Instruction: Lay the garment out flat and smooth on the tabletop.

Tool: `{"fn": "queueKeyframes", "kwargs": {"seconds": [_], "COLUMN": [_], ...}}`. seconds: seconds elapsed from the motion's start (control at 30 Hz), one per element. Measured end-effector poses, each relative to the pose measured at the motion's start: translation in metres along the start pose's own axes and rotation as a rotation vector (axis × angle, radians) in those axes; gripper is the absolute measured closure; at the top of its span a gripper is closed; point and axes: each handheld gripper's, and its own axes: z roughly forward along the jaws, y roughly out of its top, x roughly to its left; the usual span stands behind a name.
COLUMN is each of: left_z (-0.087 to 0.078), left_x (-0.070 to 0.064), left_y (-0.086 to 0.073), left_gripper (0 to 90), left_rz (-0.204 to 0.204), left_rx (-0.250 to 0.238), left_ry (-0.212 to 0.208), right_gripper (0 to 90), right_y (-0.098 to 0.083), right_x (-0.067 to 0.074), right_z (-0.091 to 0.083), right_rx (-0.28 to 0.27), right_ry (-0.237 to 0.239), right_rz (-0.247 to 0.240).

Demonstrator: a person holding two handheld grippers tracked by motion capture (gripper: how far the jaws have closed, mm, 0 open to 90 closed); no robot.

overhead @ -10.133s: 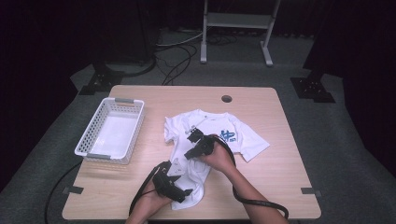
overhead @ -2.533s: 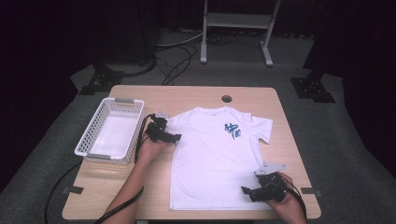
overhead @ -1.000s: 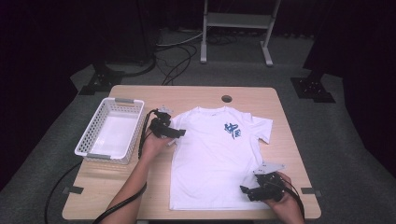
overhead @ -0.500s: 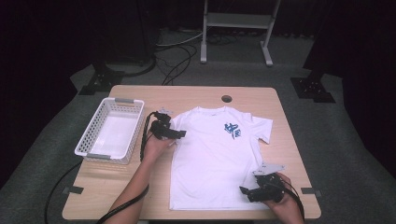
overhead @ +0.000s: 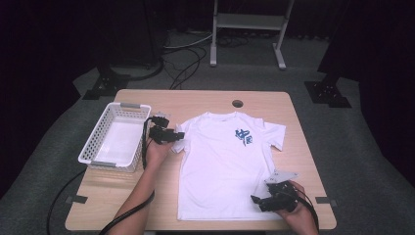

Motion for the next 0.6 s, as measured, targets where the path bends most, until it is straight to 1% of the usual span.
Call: {"fn": "queueKeyframes", "kwargs": {"seconds": [0.1,0.17,0.2,0.23,0.27,0.33,0.37,0.4,0.43,0.47,0.5,0.53,0.57,0.6], "left_z": [-0.001,-0.002,-0.003,-0.003,-0.004,-0.004,-0.003,-0.002,0.000,0.004,0.009,0.011,0.013,0.011], "left_x": [0.000,-0.003,-0.005,-0.007,-0.009,-0.018,-0.025,-0.037,-0.048,-0.057,-0.072,-0.085,-0.094,-0.097], "left_y": [0.001,0.001,0.002,0.002,0.003,0.008,0.011,0.014,0.017,0.019,0.020,0.020,0.021,0.023], "left_gripper": [62.0,74.0,80.2,84.4,86.2,86.9,86.9,86.9,86.8,85.6,80.7,76.9,70.3,65.2], "left_rz": [0.019,0.040,0.055,0.062,0.070,0.089,0.109,0.146,0.175,0.197,0.239,0.303,0.319,0.298], "left_rx": [0.024,0.014,0.003,-0.012,-0.024,-0.040,-0.044,-0.048,-0.045,-0.029,0.018,0.052,0.055,0.027], "left_ry": [0.016,0.027,0.033,0.034,0.025,-0.015,-0.039,-0.055,-0.102,-0.192,-0.277,-0.297,-0.340,-0.360], "right_gripper": [18.4,18.4,18.4,18.4,18.4,18.4,18.4,18.4,18.4,18.4,18.4,18.4,18.4,18.4], "right_y": [0.000,0.001,0.000,0.000,0.000,-0.001,-0.001,-0.001,-0.001,-0.001,-0.001,-0.001,-0.001,0.000], "right_x": [0.000,0.000,0.000,0.000,0.000,0.000,0.000,0.000,0.000,0.000,0.000,0.000,0.000,0.000], "right_z": [0.000,0.000,0.000,0.000,0.000,0.001,0.000,0.000,0.001,0.001,0.000,0.000,0.001,0.001], "right_rx": [0.000,0.002,0.001,-0.002,-0.004,-0.010,-0.010,-0.011,-0.011,-0.011,-0.010,-0.011,-0.011,-0.011], "right_ry": [0.002,0.002,0.002,0.002,0.002,0.001,0.002,0.002,0.002,0.002,0.003,0.003,0.004,0.003], "right_rz": [0.000,0.001,0.002,0.000,0.001,0.001,0.002,0.002,0.000,-0.001,0.001,0.000,0.002,0.001]}}
